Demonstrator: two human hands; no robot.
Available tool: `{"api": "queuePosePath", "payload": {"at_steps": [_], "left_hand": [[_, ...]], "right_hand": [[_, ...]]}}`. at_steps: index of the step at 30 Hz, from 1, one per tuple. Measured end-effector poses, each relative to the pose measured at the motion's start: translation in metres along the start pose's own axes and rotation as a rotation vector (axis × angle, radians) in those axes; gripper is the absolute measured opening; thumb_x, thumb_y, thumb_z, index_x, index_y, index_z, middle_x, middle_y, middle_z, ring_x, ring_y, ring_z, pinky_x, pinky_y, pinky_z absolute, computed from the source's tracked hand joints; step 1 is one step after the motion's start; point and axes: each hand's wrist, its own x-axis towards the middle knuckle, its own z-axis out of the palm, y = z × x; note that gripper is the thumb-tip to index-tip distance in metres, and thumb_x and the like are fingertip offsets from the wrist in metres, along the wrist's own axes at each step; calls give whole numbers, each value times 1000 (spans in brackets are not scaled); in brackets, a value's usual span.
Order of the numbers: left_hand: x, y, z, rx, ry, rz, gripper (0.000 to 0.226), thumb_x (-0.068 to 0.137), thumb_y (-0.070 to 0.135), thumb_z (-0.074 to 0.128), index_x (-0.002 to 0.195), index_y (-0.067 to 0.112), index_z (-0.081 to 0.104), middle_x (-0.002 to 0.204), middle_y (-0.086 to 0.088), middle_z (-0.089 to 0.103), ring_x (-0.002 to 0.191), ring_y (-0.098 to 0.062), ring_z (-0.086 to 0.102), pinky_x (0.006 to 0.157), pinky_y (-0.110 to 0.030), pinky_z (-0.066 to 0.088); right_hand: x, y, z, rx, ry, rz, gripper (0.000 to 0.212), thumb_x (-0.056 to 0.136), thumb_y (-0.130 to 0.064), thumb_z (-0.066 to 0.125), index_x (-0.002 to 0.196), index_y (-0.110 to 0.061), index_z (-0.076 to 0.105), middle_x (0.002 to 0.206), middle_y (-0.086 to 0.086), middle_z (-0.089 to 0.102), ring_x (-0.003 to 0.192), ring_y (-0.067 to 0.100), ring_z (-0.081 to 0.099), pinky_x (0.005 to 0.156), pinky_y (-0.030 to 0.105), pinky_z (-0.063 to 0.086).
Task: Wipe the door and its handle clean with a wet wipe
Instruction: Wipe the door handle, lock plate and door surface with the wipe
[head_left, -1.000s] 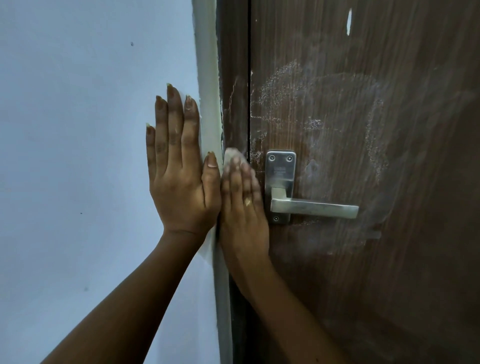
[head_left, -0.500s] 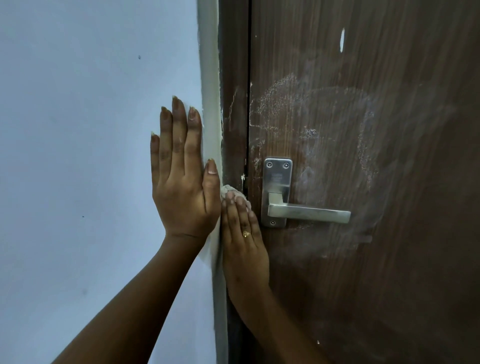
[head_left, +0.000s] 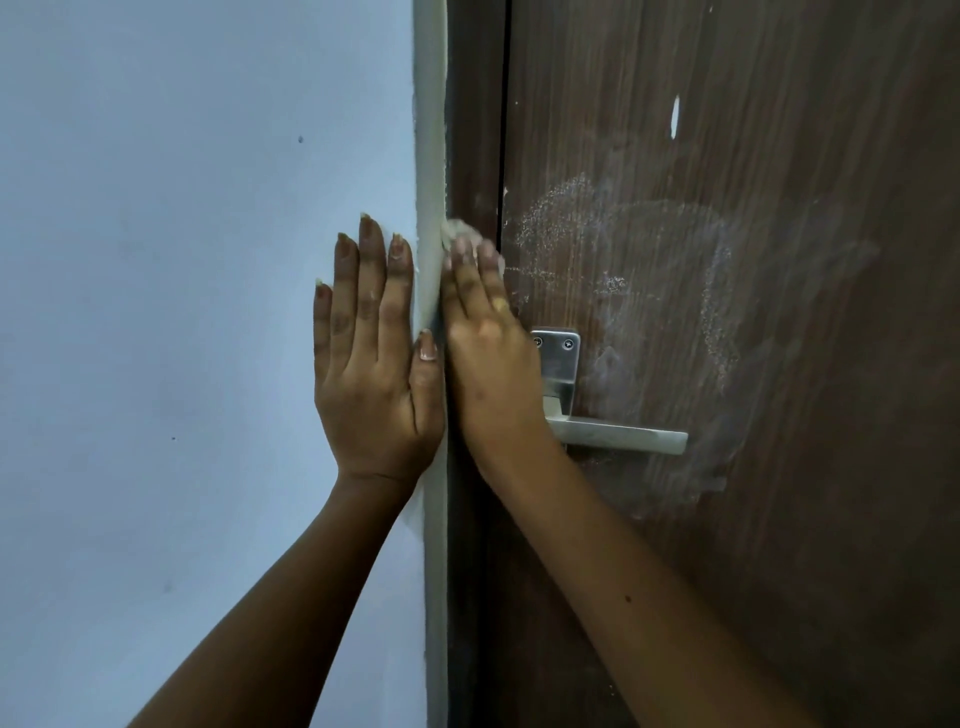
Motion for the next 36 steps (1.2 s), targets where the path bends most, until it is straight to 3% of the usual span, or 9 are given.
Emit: {"api": "queuePosePath", "payload": {"at_steps": [4, 7, 10, 17, 22, 25, 28, 32, 36], "left_hand": [[-1, -1, -1, 8, -21, 1, 53, 95, 23, 27, 145, 4, 31, 152, -18, 29, 145, -28, 20, 121, -39, 14], [-1, 0, -1, 5, -16, 5, 53, 96, 24, 26, 145, 4, 31, 153, -17, 29, 145, -27, 20, 121, -39, 14], [-1, -1, 0, -9, 0, 7, 52, 96, 22, 28, 145, 5, 31, 152, -17, 30, 145, -24, 20, 121, -40, 16], [-1, -1, -1, -36, 1, -5, 51, 95, 19, 27, 143, 5, 36, 151, -17, 33, 145, -27, 23, 121, -41, 18], [-1, -2, -1, -70, 2, -13, 51, 94, 19, 28, 143, 6, 36, 151, -17, 34, 144, -27, 24, 121, -39, 16], [-1, -3, 0, -65, 6, -14, 51, 94, 19, 29, 143, 6, 35, 151, -16, 33, 144, -28, 24, 121, -37, 15], [-1, -2, -1, -59, 0, -14, 51, 95, 20, 28, 143, 6, 35, 151, -16, 33, 144, -29, 25, 121, -38, 16], [0, -2, -1, -56, -2, -8, 51, 95, 21, 27, 143, 5, 36, 150, -17, 34, 144, -30, 25, 121, -39, 17], [0, -2, -2, -50, 0, -2, 52, 95, 22, 25, 142, 3, 37, 150, -19, 34, 143, -30, 24, 120, -40, 17]], "right_hand": [[-39, 12, -4, -99, -34, -214, 30, 80, -11, 51, 102, -6, 71, 107, 11, 70, 93, 23, 68, 56, 26, 53], [-18, 20, -15, -109, 50, -423, 14, 76, -6, 57, 73, -8, 70, 75, 7, 68, 72, 22, 62, 56, 29, 45], [6, 20, -21, 39, -17, -410, 6, 73, 4, 60, 76, 1, 64, 80, 14, 61, 76, 27, 54, 53, 33, 49], [63, 8, -39, 136, 155, -61, 14, 74, 16, 58, 84, 8, 64, 97, 22, 61, 90, 39, 55, 65, 36, 49], [-53, 1, 12, 1, 38, -158, 26, 66, 4, 69, 92, 2, 69, 102, 16, 66, 92, 28, 40, 55, 28, 53], [-112, 6, 25, 50, -27, -194, 28, 73, -4, 60, 99, 4, 68, 100, 15, 69, 99, 28, 53, 71, 28, 55], [-138, 14, 29, 49, -82, -303, 27, 79, -3, 50, 96, 4, 70, 93, 12, 71, 89, 25, 66, 81, 27, 52], [-104, 11, 15, 57, -105, -254, 27, 63, -1, 77, 89, 1, 70, 88, 12, 68, 88, 24, 51, 57, 23, 50], [-20, -13, -7, 103, 26, 43, 10, 67, 1, 74, 72, 2, 65, 81, 16, 61, 79, 33, 58, 45, 26, 47]]}}
